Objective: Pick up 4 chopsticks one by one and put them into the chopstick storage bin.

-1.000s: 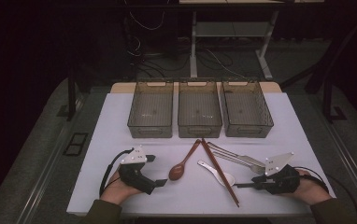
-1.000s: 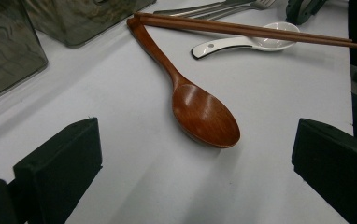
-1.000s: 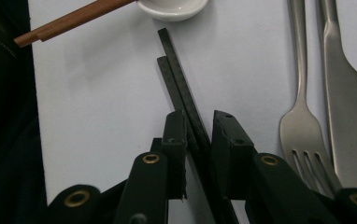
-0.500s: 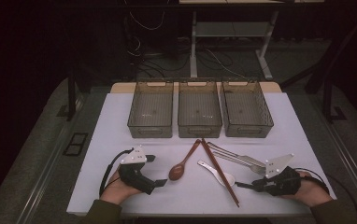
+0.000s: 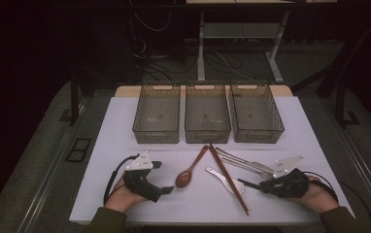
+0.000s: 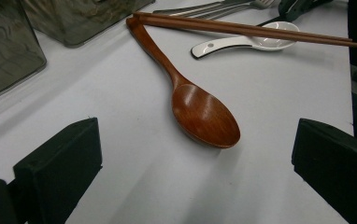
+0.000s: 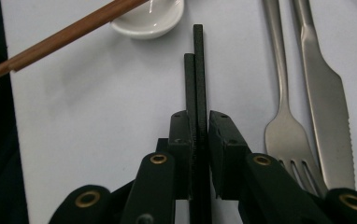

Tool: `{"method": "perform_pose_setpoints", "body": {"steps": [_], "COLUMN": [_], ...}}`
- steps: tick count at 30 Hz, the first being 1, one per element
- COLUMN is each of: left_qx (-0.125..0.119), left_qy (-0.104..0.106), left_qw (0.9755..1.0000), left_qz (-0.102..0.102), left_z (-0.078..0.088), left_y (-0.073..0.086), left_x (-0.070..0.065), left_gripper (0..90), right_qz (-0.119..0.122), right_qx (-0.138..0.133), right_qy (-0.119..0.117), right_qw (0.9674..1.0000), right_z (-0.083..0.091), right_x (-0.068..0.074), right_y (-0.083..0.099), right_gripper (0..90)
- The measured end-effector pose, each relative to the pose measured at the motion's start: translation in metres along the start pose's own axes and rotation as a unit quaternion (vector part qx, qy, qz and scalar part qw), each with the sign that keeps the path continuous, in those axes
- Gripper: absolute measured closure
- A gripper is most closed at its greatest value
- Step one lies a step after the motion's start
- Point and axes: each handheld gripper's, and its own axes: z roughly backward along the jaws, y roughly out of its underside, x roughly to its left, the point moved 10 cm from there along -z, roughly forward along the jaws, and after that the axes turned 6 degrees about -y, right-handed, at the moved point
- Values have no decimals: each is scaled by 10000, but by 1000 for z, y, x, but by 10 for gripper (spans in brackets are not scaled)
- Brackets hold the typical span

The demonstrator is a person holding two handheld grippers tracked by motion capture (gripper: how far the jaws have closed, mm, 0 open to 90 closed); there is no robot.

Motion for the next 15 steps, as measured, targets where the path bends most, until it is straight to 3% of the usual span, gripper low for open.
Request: {"method": "perform_pose_setpoints", "body": {"steps": [15], "left_qx": [8], "left_qy": [10], "left_qw": [10000], "left_qz": [8], "left_z": [-1], "left_y": [0], "left_x": [-1], "left_gripper": [6], "right_qz": [-512], "right_qx": [-71], "right_qy": [285], "right_qw": [9983], "right_z": [-14], "right_x": [-16], "right_y": [-22], "right_gripper": [790]}}
